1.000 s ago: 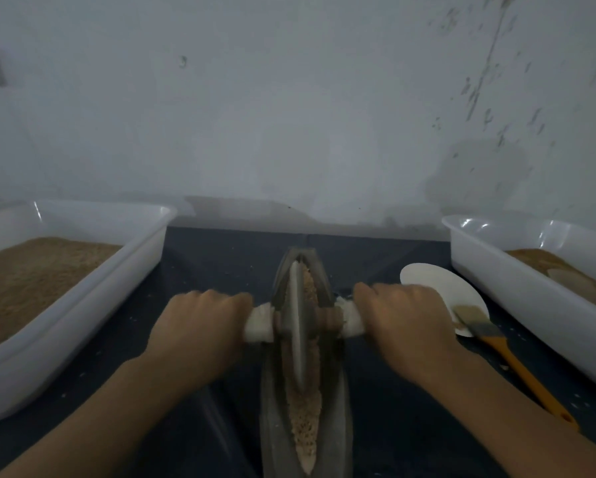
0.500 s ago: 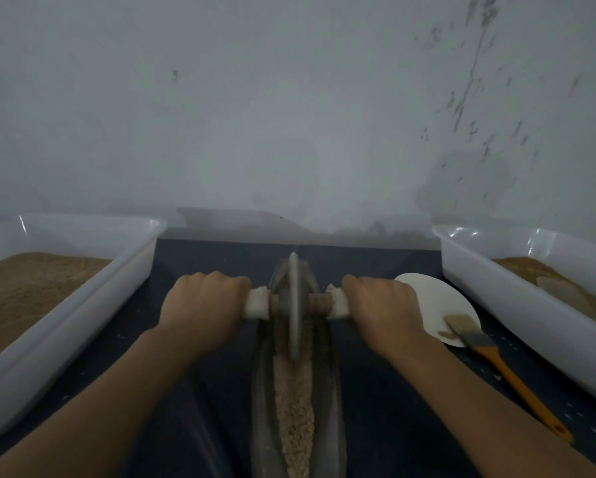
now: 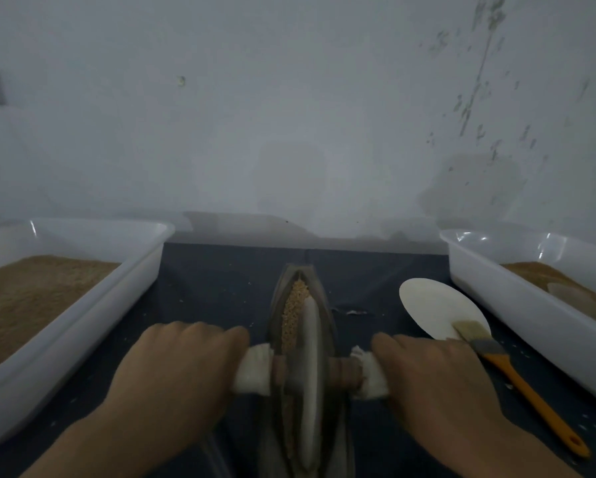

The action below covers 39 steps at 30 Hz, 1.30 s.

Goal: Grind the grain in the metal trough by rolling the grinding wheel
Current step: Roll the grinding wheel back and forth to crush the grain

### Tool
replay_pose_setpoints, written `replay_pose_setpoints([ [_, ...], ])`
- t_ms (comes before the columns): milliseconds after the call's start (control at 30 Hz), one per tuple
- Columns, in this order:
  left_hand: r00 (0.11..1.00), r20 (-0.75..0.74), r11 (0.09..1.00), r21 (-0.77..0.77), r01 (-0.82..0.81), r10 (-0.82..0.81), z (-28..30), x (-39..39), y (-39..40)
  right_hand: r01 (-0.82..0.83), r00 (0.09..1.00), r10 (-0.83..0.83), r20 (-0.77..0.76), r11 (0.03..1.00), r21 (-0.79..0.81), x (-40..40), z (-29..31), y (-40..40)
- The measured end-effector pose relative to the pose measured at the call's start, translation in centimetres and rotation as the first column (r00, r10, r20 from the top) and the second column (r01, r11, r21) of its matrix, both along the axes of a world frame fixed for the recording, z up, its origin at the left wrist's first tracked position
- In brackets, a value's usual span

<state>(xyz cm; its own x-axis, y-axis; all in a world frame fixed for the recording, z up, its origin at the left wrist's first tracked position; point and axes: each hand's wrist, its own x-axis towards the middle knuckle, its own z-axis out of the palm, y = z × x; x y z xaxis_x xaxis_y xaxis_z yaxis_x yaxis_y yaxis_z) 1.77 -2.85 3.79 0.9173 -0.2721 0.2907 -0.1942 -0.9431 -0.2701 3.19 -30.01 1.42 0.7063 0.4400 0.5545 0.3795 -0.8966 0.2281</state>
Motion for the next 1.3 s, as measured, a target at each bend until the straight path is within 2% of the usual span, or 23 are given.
replay_pose_setpoints([
  [100,1.000,0.003,0.997,-0.078,-0.007,0.008,-1.0,3.0,0.1,0.053,0.999,-0.053,0.009,0.999,-0.010,2.7,0.1,0.8],
  [267,0.996,0.072,0.982,-0.185,-0.042,0.056,-2.4,7.5,0.4,0.161,0.986,-0.154,0.060,0.976,-0.146,8.4,1.5,2.8],
  [367,0.994,0.101,0.992,-0.125,-0.031,0.044,-2.1,7.7,0.2,0.171,0.985,-0.173,-0.003,0.976,-0.132,8.3,1.6,2.6],
  [433,0.995,0.101,0.998,-0.062,-0.015,0.021,-1.5,6.6,-0.1,0.109,0.994,-0.110,-0.019,0.992,-0.066,6.7,1.3,2.0],
  [567,0.999,-0.014,0.998,-0.057,0.031,-0.032,-0.5,2.4,0.0,-0.015,1.000,0.015,-0.017,1.000,-0.009,1.9,0.5,0.5],
  [633,0.999,-0.020,0.998,-0.053,0.043,-0.044,-0.2,0.5,0.3,-0.039,0.999,0.039,0.016,0.999,-0.011,0.0,0.5,0.1],
  [767,1.000,0.003,0.999,-0.048,0.025,-0.025,-0.4,0.1,0.6,-0.018,0.999,0.019,0.036,1.000,-0.020,-0.1,0.6,0.2],
  [867,0.999,0.052,0.999,-0.048,0.012,-0.010,-1.3,2.9,0.4,0.030,0.996,-0.028,0.081,0.999,-0.017,2.7,0.1,0.8],
  [1067,0.989,0.147,0.992,-0.122,-0.006,0.024,-2.4,8.7,0.4,0.164,0.986,-0.162,0.032,0.984,-0.071,8.2,1.1,2.5],
  [1200,0.990,0.138,0.990,-0.138,0.004,0.015,-2.2,7.4,0.4,0.153,0.988,-0.154,0.000,0.983,-0.098,6.7,1.5,2.6],
  [1300,0.990,0.115,0.990,-0.113,0.090,-0.077,-1.5,4.0,0.7,0.039,0.999,-0.039,-0.013,0.999,-0.037,3.4,1.0,1.2],
])
